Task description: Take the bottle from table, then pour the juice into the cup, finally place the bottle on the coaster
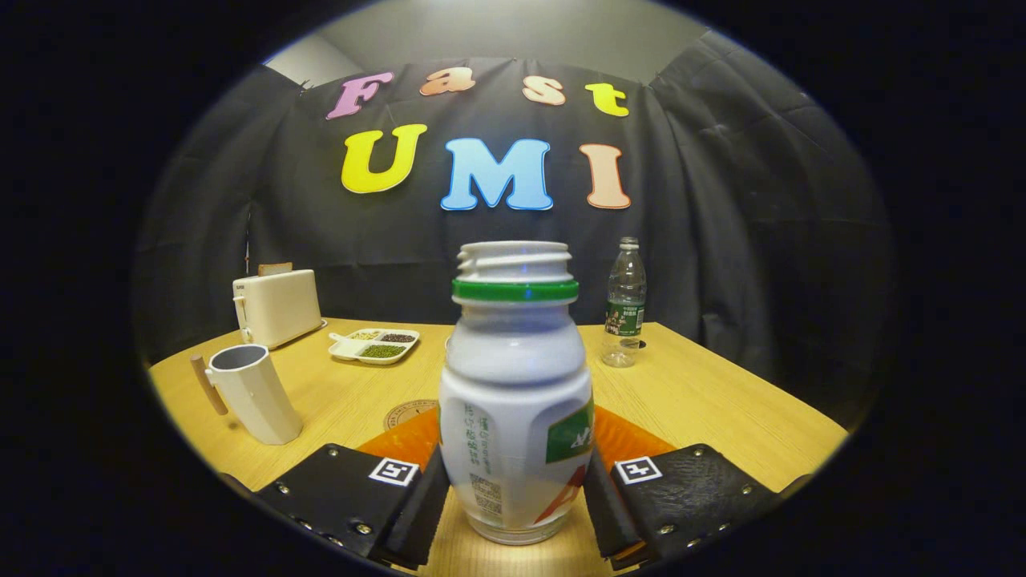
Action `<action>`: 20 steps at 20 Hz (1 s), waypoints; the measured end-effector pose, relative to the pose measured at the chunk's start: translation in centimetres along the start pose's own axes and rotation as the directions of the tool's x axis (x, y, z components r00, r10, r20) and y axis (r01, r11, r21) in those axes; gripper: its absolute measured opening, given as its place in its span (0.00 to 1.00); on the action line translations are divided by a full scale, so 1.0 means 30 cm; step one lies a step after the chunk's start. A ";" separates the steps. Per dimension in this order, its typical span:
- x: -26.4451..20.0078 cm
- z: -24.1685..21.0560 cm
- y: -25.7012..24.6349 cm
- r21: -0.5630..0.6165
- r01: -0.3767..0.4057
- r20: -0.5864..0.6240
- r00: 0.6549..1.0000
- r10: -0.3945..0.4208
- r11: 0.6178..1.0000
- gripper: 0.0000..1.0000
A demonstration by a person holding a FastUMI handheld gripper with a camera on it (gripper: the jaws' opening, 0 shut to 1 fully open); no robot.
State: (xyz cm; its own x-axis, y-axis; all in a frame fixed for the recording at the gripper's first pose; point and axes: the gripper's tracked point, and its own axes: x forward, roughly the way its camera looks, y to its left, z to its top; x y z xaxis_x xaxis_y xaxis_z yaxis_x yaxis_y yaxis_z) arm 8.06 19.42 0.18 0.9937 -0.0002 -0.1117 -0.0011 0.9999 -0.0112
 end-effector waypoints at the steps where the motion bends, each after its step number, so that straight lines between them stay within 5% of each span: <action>1: 0.002 0.006 0.013 -0.013 -0.010 0.002 1.000 0.010 1.000 0.74; 10: 0.014 0.138 0.134 -0.320 -0.076 0.025 0.996 0.088 0.944 0.75; 20: 0.076 0.163 0.312 -0.446 -0.182 -0.038 0.982 0.185 0.876 0.74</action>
State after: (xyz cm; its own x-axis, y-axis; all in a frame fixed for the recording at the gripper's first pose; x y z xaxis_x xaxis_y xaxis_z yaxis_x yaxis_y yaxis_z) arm 10.87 28.84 4.69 0.9714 0.1846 -0.1492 -0.2320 0.8710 -0.4330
